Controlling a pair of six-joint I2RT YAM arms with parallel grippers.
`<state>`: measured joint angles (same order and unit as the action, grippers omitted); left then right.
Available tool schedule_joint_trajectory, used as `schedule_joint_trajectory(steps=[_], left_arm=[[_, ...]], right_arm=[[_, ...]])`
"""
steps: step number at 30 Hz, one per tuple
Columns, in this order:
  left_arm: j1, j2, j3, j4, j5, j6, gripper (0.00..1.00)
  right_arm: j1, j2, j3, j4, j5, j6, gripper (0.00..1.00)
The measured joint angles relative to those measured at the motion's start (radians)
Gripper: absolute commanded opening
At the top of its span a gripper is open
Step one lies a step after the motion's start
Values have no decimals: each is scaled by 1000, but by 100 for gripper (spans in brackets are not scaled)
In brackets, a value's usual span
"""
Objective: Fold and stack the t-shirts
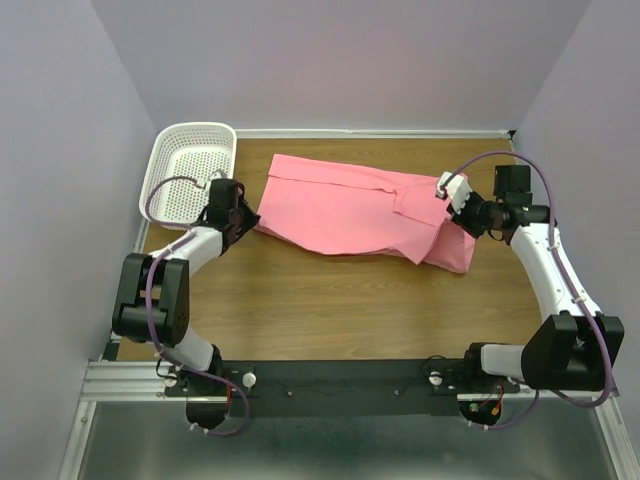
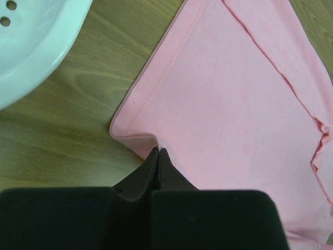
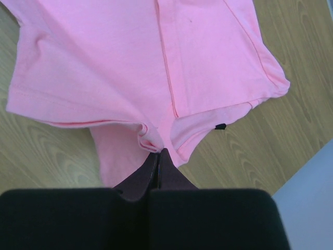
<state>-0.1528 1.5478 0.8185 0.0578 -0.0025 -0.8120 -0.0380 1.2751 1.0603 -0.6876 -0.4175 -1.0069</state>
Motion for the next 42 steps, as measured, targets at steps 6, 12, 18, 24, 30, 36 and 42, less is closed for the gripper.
schedule_joint_trajectory(steps=[6, 12, 18, 24, 30, 36, 42], left_arm=[[1, 68, 75, -8, -6, 0, 0], [1, 140, 154, -25, -9, 0, 0], [1, 200, 236, -48, -17, 2, 0], [1, 253, 311, -59, -29, 10, 0], [2, 289, 364, -83, -47, 21, 0], [3, 338, 419, -113, -66, 31, 0], [3, 370, 467, -137, -72, 38, 0]], right_arm=[[-40, 24, 3, 33, -33, 16, 1], [-68, 55, 16, 61, -50, 32, 0], [-86, 95, 41, 91, -63, 50, 0], [-93, 132, 60, 108, -71, 68, 1], [-98, 158, 73, 121, -71, 82, 1], [-121, 178, 84, 137, -70, 92, 1], [-133, 189, 85, 145, -71, 97, 1]])
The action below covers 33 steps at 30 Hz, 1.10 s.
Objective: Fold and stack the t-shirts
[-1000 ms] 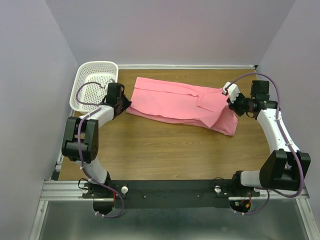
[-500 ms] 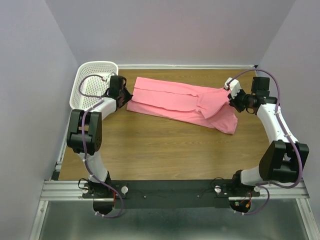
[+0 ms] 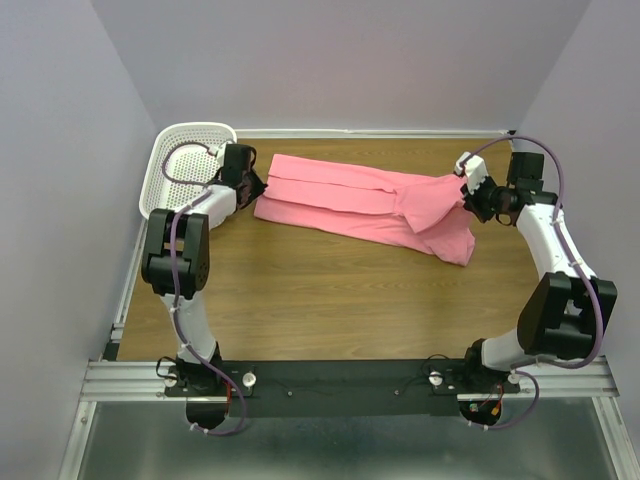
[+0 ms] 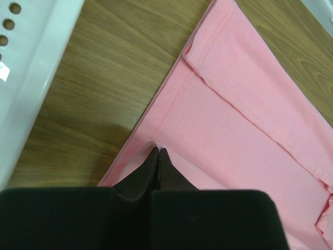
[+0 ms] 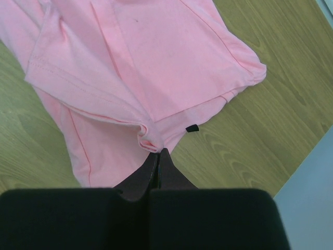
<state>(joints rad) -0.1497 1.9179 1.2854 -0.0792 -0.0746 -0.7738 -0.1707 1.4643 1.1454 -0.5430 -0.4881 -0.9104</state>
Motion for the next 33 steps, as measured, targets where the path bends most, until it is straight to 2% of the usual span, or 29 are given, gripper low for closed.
schedule_joint_trajectory(steps=[33], left_arm=[[0, 107, 129, -73, -19, 14, 0]], right_arm=[[-2, 93, 70, 12, -20, 36, 1]])
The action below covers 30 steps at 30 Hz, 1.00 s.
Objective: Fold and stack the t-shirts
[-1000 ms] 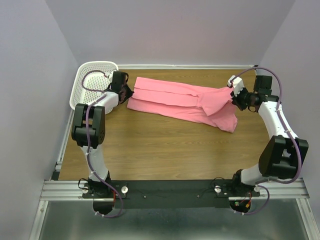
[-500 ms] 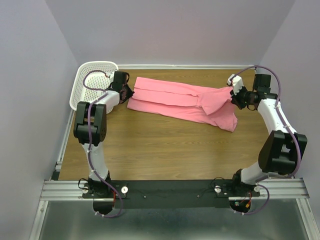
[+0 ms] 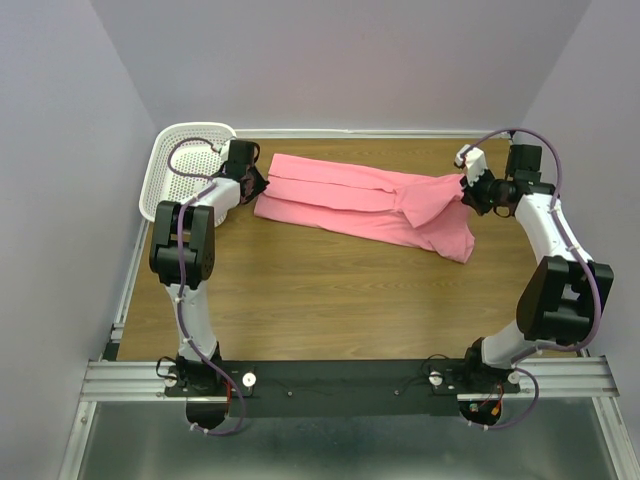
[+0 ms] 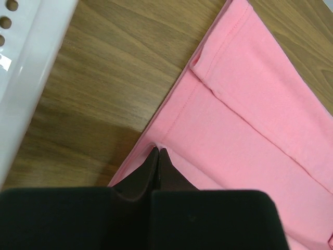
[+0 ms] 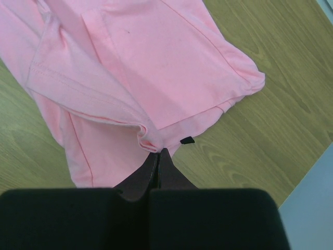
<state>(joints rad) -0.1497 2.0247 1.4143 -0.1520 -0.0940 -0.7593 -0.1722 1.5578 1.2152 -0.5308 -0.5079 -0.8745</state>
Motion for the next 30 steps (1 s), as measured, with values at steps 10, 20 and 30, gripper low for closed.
schedule_joint_trajectory(steps=[10, 20, 30], left_arm=[[0, 26, 35, -11, 1, 12, 0], [0, 57, 57, -16, 1, 19, 1], [0, 74, 76, -16, 1, 31, 2]], right_arm=[[0, 19, 21, 3, -1, 11, 1], [0, 73, 77, 7, -16, 29, 1], [0, 131, 134, 7, -26, 38, 1]])
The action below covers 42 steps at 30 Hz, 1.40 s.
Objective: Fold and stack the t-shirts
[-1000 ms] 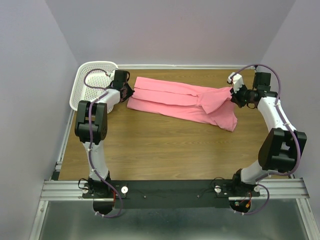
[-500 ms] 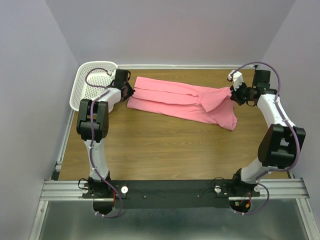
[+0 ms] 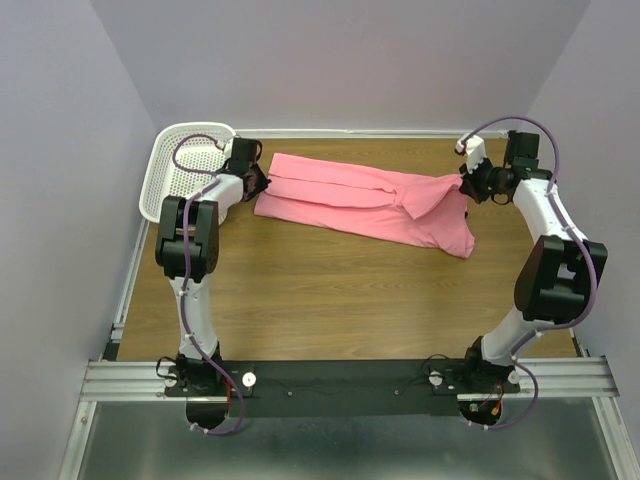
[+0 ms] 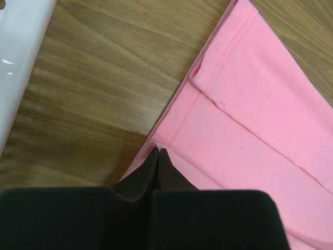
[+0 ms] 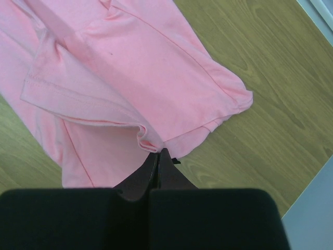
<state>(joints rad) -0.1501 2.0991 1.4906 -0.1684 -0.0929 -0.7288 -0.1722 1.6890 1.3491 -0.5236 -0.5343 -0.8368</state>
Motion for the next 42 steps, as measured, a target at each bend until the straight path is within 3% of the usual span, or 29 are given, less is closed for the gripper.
schedule_joint_trajectory(steps=[20, 42], left_arm=[[0, 18, 24, -6, 0, 14, 11], [0, 24, 24, -6, 8, 33, 13]], right_arm=[[6, 87, 80, 0, -2, 23, 0], [55, 163, 172, 1, 26, 52, 2]])
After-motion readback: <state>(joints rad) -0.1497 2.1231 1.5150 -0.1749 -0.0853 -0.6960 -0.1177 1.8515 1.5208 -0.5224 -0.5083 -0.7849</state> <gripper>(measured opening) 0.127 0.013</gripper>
